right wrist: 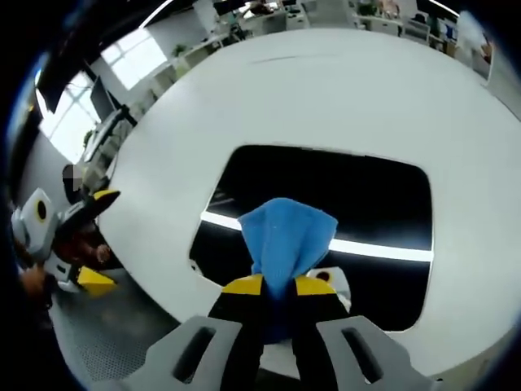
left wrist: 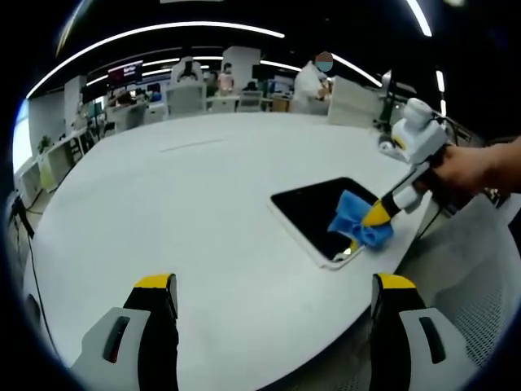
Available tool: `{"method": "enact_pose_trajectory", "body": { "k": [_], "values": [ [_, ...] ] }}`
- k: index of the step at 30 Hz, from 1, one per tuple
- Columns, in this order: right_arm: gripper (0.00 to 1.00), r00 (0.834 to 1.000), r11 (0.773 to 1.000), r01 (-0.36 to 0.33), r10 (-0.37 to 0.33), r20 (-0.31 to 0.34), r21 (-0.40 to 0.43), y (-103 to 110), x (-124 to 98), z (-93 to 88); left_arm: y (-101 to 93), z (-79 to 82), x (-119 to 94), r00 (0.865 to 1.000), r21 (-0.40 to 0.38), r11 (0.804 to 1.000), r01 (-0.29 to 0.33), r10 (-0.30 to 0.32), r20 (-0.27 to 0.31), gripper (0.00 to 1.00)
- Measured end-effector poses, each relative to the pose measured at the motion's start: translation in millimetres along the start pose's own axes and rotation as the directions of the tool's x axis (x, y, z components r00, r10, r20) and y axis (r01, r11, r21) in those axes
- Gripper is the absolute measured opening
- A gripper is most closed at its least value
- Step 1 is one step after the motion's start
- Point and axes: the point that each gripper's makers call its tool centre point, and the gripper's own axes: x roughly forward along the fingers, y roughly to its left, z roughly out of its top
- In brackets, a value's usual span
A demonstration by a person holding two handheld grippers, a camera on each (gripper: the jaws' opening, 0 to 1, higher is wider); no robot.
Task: Wipe the mirror surface with the cleaning cloth until all visible marks leave the cleaned area.
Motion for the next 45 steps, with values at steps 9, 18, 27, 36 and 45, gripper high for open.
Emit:
{"method": "enact_pose_trajectory", "body": {
  "k": [9, 18, 27, 36, 45],
  "values": [
    [0.07, 1.0, 1.0, 0.009, -0.009, 0.004, -0.008, -6, 6, 12.7, 1.0, 0.9, 0, 1.0, -0.004, 1.0, -0.003, 0.003, 0.006, 0.99],
    [0.07, 1.0, 1.0, 0.016, -0.016, 0.01, -0.01, -11, 11, 27.4, 1.7, 1.1, 0, 1.0, -0.007, 1.0, -0.005, 0.005, 0.007, 0.99],
    [0.07, 1.0, 1.0, 0.026, -0.026, 0.007, -0.004, -19, 18, 44.9, 1.8, 1.7, 0, 1.0, -0.008, 1.0, -0.006, 0.006, 0.01, 0.99],
    [0.07, 0.999, 0.999, 0.035, -0.034, 0.008, -0.017, -25, 22, 58.3, 2.6, 1.5, 1, 1.0, -0.013, 1.0, -0.01, 0.01, 0.012, 0.99],
    [0.07, 0.999, 0.998, 0.049, -0.049, 0.009, -0.033, -33, 29, 76.3, 2.5, 0.2, 1, 1.0, -0.012, 1.0, -0.01, 0.01, 0.006, 0.99]
  ]
}}
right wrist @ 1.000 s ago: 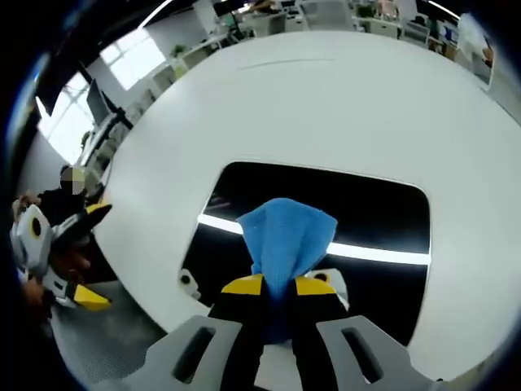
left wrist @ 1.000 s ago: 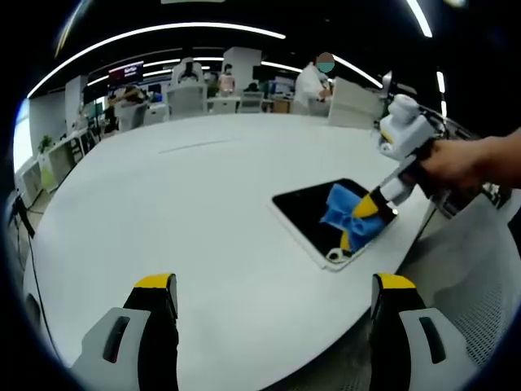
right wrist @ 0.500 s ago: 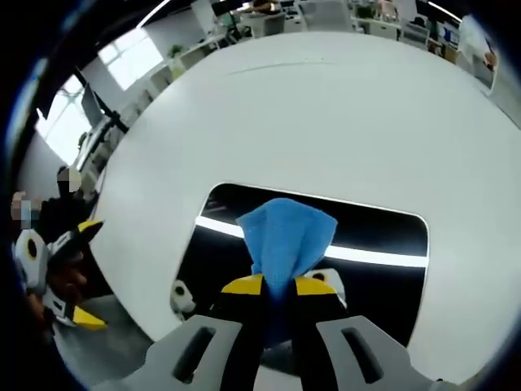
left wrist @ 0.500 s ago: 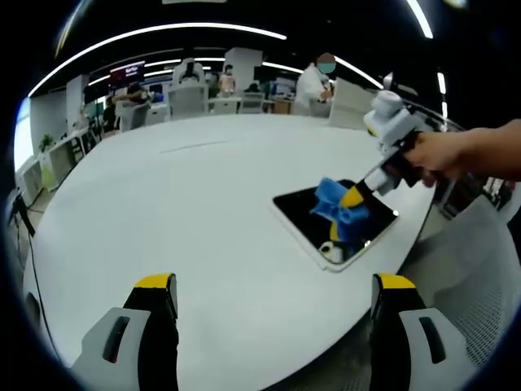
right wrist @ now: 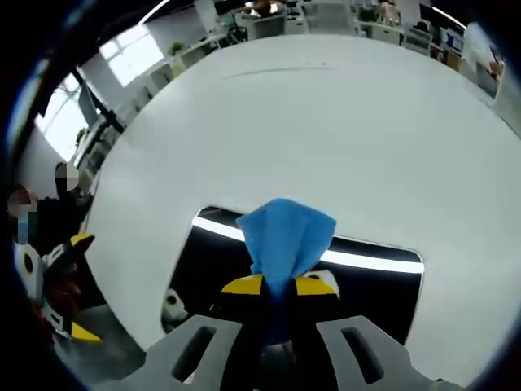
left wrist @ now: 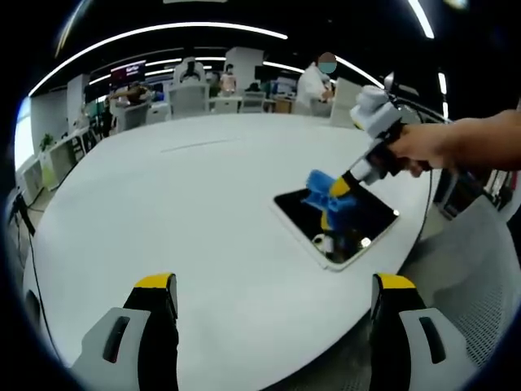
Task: Wipe the mirror surface with the cleaning cloth until all visible marks leave the cleaned area.
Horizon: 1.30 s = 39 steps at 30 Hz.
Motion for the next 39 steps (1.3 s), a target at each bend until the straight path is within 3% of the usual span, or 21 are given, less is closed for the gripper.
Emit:
{"method": "enact_pose_trajectory", "body": {
  "k": [12, 21, 30, 39],
  "values": [
    [0.07, 1.0, 1.0, 0.013, -0.013, 0.009, -0.007, -8, 11, 23.3, -0.7, -1.1, 0, 1.0, 0.0, 1.0, 0.004, -0.004, -0.007, 0.99],
    [0.07, 1.0, 1.0, 0.006, -0.006, 0.017, -0.003, -7, 12, 29.3, -1.6, -4.2, 1, 1.0, 0.008, 1.0, 0.004, -0.004, -0.023, 0.99],
    [0.07, 1.0, 1.0, -0.02, 0.02, 0.008, 0.001, -10, 13, 30.6, 5.0, 2.4, -1, 1.0, 0.029, 0.999, -0.024, 0.024, 0.011, 0.99],
    [0.07, 1.0, 1.0, 0.0, 0.0, 0.013, 0.002, -10, 14, 31.7, -6.7, 2.6, 2, 0.999, 0.056, 0.998, 0.036, -0.037, 0.004, 0.99]
  ]
}}
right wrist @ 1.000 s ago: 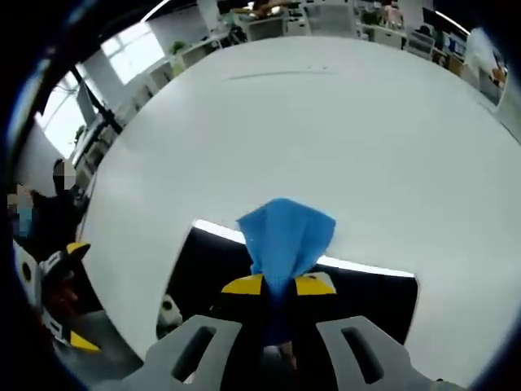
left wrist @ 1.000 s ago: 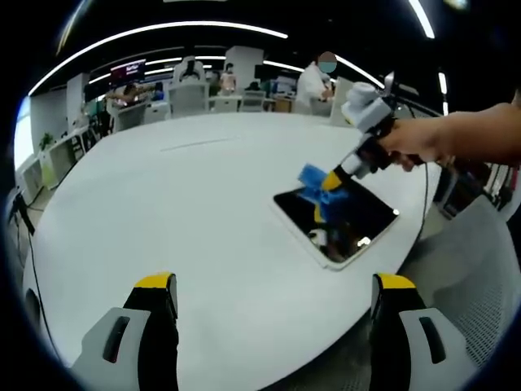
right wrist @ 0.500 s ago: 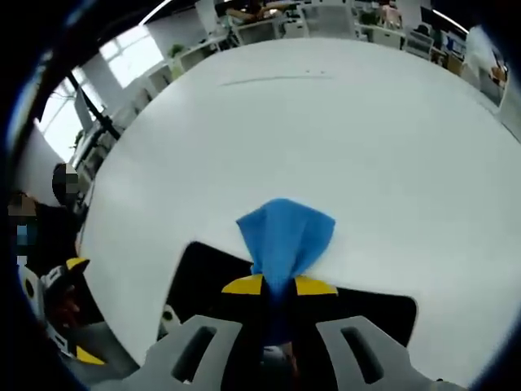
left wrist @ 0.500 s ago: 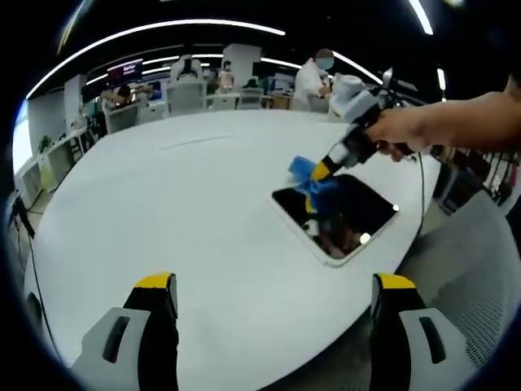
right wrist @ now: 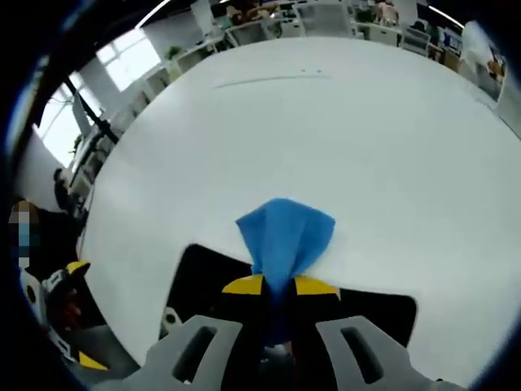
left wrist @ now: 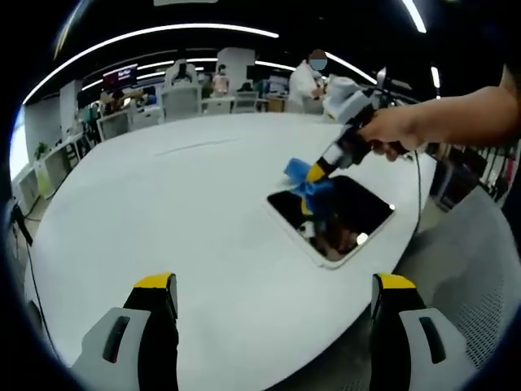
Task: Wipe the mirror surface with the cleaning cloth until all visible marks leave the cleaned area.
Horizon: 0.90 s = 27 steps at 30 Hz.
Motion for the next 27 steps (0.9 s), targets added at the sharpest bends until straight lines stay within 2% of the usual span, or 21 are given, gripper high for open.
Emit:
{"method": "enact_pose_trajectory", "body": {
  "k": [3, 6, 8, 17, 22, 27],
  "values": [
    [0.07, 1.0, 1.0, -0.006, 0.006, -0.005, -0.012, -4, -1, -2.4, 6.5, -0.1, -2, 1.0, -0.034, 0.999, -0.027, 0.027, 0.005, 0.99],
    [0.07, 1.0, 1.0, -0.006, 0.006, -0.011, -0.015, -6, -2, -3.4, 5.3, 1.2, -1, 1.0, -0.054, 0.998, -0.024, 0.024, 0.014, 0.99],
    [0.07, 1.0, 0.999, -0.01, 0.009, -0.016, -0.033, -6, -2, -3.2, 3.6, 0.1, -1, 1.0, -0.042, 0.999, -0.019, 0.019, 0.006, 0.99],
    [0.07, 1.0, 1.0, -0.006, 0.006, -0.019, -0.024, -18, -7, -7.9, 3.4, 0.9, 0, 0.999, -0.049, 0.998, -0.032, 0.032, 0.006, 0.99],
    [0.07, 1.0, 1.0, -0.001, 0.0, -0.023, -0.021, -24, -11, -8.3, -0.8, 0.3, 2, 1.0, -0.026, 0.999, -0.021, 0.021, -0.004, 0.99],
    [0.07, 1.0, 1.0, 0.002, -0.002, -0.024, -0.019, -27, -13, -9.9, 2.7, 1.0, 1, 0.999, -0.034, 0.999, -0.04, 0.04, 0.003, 0.99]
  ]
}}
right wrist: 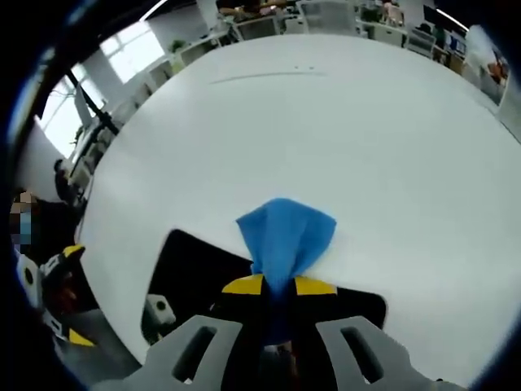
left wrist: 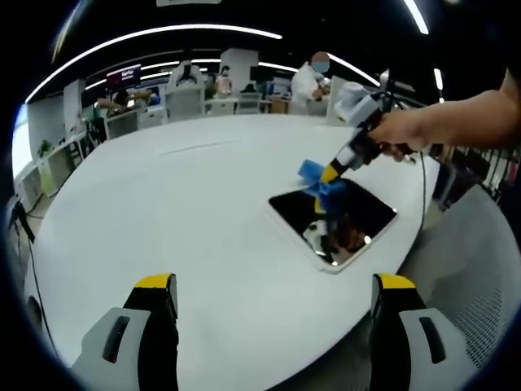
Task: Wipe the mirror surface with the cleaning cloth until all visible marks leave the cleaned area.
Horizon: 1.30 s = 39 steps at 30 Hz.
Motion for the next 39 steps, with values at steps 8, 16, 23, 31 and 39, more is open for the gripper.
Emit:
{"method": "enact_pose_trajectory", "body": {
  "k": [8, 16, 23, 31, 39],
  "values": [
    [0.07, 1.0, 1.0, 0.0, 0.0, -0.005, 0.002, -4, 0, -0.9, 0.1, -0.1, 0, 1.0, 0.001, 1.0, -0.003, 0.003, 0.0, 0.99],
    [0.06, 1.0, 1.0, 0.024, -0.024, 0.001, -0.017, -5, 4, 1.0, 0.5, 1.5, 0, 1.0, -0.002, 1.0, -0.005, 0.005, 0.009, 0.99],
    [0.06, 0.999, 1.0, 0.028, -0.029, 0.019, 0.009, -5, 3, 1.0, -2.9, 0.7, 1, 1.0, 0.016, 1.0, 0.005, -0.005, 0.004, 0.99],
    [0.06, 0.999, 0.999, 0.032, -0.032, 0.02, 0.022, -5, -1, -5.6, -1.7, 1.9, 0, 1.0, 0.014, 1.0, -0.006, 0.006, 0.01, 0.99],
    [0.06, 0.999, 0.999, 0.032, -0.033, 0.018, 0.037, 0, -8, -18.3, -1.7, 2.3, 0, 1.0, 0.018, 1.0, -0.009, 0.009, 0.012, 0.99]
  ]
}}
